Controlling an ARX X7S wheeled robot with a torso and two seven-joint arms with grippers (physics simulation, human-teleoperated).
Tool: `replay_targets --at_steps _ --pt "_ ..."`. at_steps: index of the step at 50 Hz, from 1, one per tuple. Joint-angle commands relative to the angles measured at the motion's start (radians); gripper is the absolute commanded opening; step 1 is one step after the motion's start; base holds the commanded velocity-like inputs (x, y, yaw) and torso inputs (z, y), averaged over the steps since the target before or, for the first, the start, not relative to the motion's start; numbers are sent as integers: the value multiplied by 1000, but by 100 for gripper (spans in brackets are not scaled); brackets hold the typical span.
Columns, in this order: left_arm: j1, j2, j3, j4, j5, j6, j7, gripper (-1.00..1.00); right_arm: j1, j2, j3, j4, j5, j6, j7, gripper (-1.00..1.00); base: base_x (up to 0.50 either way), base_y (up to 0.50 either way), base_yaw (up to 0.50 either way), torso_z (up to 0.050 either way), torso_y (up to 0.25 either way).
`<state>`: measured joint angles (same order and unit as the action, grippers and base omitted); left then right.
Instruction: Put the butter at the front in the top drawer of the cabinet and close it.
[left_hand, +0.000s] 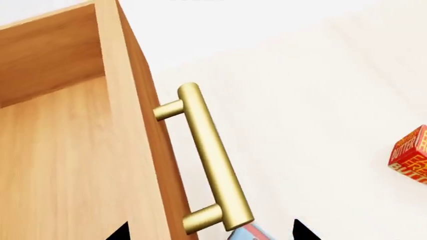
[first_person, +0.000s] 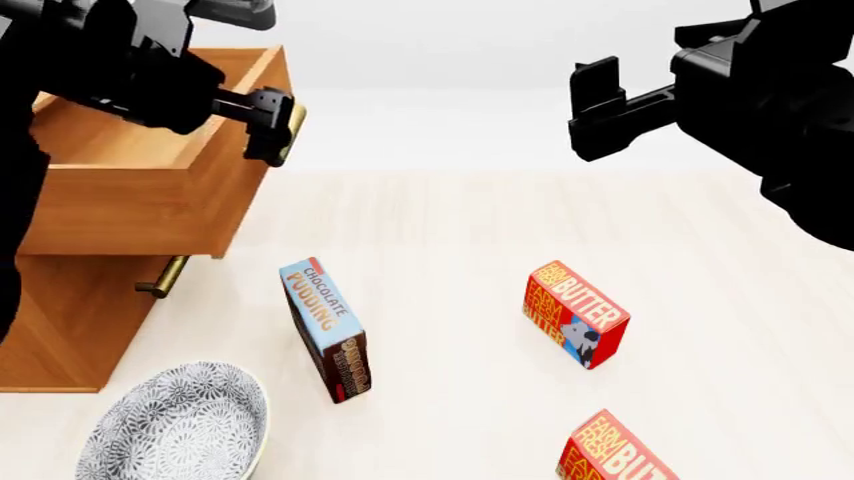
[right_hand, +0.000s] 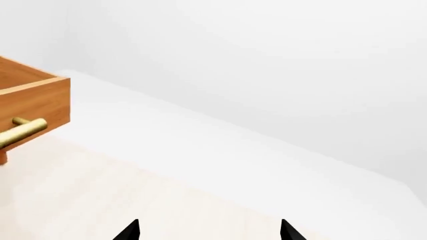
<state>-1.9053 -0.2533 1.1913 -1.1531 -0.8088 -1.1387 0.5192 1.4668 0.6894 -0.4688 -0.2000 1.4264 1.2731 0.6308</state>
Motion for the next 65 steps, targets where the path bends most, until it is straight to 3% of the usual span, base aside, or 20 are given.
replay_targets --at_steps 1,17,28,33,40,50,59,62,65 --pt "6 83 -11 -51 7 56 90 100 -1 2 -4 -3 0 -10 -6 100 0 0 0 0 0" --pt "9 55 -72 139 -62 11 51 100 9 -3 -11 -2 8 -12 -4 100 0 0 0 0 0" --pt "-27 7 -146 238 -113 -31 -47 100 28 -4 -5 -12 45 0 26 100 0 0 0 0 0" --pt "-69 -42 -244 311 -149 -48 -223 100 34 -2 -1 -15 61 3 39 100 0 0 0 0 2" --pt "-59 -162 -426 633 -264 -141 -566 100 31 0 -1 -20 65 -3 40 100 0 0 0 0 0" --pt "62 -282 -640 1014 -438 -215 -936 100 25 5 0 -28 71 -12 48 100 0 0 0 0 0" --pt "290 -431 -679 1435 -341 -23 -1077 100 1 26 18 -54 85 -32 57 100 0 0 0 0 0" --pt "361 -486 -673 1539 -303 37 -1063 100 -7 36 26 -61 91 -38 62 100 0 0 0 0 0" --pt "484 -529 -748 1629 -297 137 -1141 100 -10 43 32 -64 94 -43 68 100 0 0 0 0 0"
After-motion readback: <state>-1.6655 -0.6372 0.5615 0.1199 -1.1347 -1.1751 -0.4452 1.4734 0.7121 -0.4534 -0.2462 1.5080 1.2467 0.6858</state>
